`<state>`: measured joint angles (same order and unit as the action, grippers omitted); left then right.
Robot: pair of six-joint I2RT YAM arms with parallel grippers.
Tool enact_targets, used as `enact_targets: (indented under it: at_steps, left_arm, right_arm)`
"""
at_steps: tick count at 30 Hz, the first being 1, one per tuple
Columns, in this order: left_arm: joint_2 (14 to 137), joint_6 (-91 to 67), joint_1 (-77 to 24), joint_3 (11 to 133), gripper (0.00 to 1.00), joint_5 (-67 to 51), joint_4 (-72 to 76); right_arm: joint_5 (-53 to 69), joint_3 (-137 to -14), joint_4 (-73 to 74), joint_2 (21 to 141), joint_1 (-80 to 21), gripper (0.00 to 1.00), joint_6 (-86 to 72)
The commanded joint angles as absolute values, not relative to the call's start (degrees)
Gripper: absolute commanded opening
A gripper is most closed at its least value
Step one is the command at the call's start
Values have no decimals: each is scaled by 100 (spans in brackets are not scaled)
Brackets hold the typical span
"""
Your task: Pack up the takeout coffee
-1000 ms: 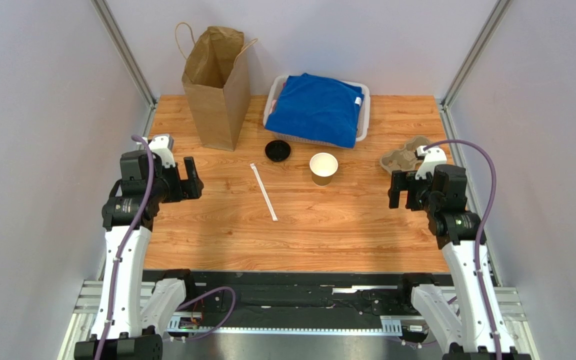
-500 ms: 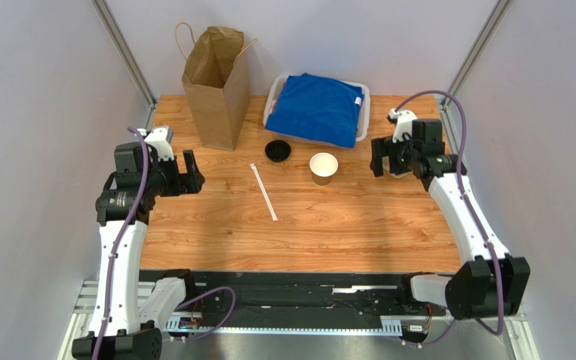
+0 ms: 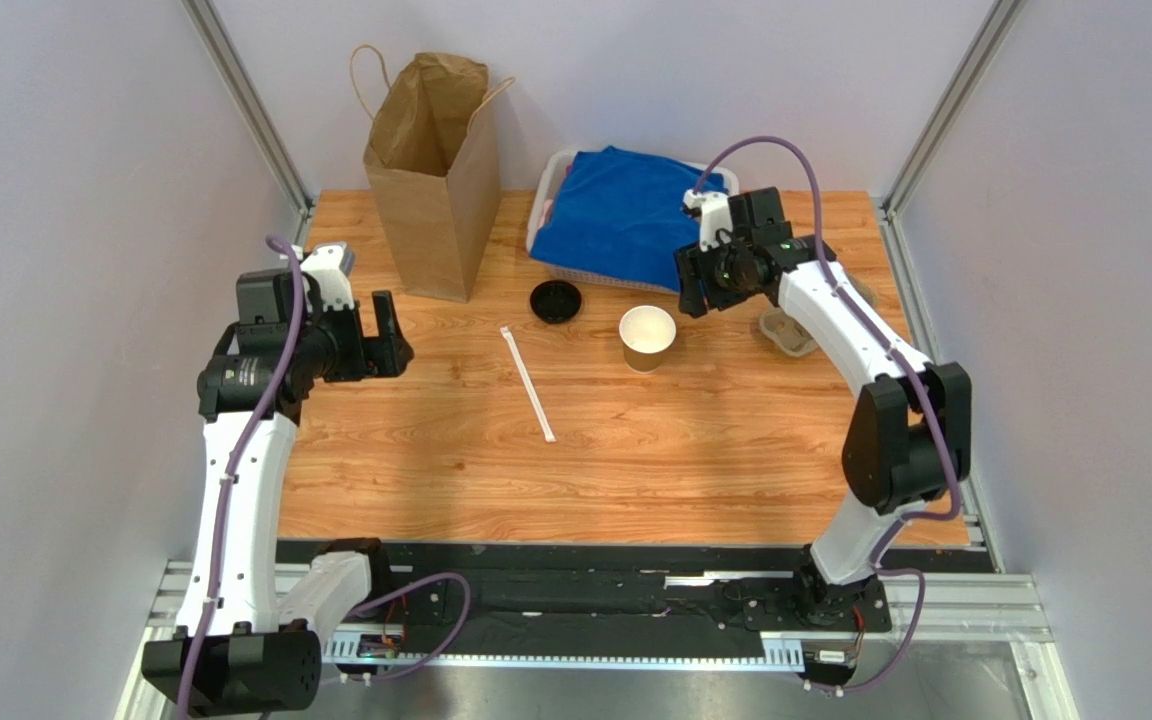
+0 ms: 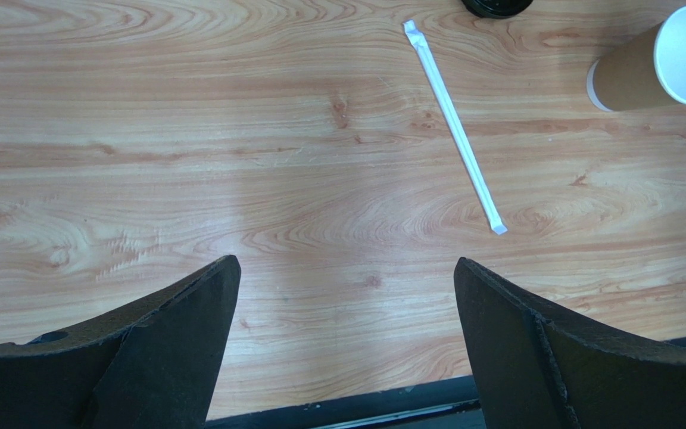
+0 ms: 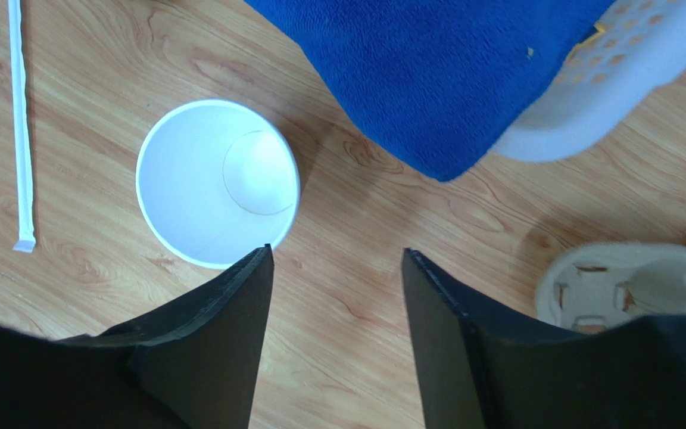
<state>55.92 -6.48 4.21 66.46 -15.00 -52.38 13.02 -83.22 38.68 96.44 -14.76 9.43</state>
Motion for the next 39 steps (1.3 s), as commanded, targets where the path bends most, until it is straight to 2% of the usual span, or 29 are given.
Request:
enact_targets:
  at_steps: [1, 13, 19, 23, 25, 27, 31, 39]
  left_arm:
    - [5677, -519, 413, 6864, 98, -1722, -5177]
    - [5774, -431, 413, 6820, 98, -1679, -5265]
    - [5739, -387, 422, 6689, 98, -1609, -5291]
    - [5757, -422, 422, 6662, 98, -1626, -5300]
    - [5739, -422, 422, 6688, 97, -1678, -5300]
    - [5731, -396, 422, 6688, 97, -1757, -5291]
    - [5564, -247, 422, 6610, 97, -2003, -5099]
    - [5362, -220, 413, 6373, 99, -2522, -4834]
  right_arm:
    - [1380, -8928, 3955, 10184, -1634, 57, 774]
    - [1468, -9351, 3973, 11012, -1845, 52, 642]
    - [1503, -9343, 3964, 11188, -1942, 42, 589]
    - [1608, -9369, 4008, 11215, -1951, 22, 606]
    - [1661, -9369, 4104, 11171, -1942, 7, 606]
    - [1819, -9308, 4244, 11022, -1951, 0, 589]
    - [2136, -8503, 4202, 10399, -2039, 0, 510]
    - [1951, -6839, 3675, 9010, -2741, 0, 501]
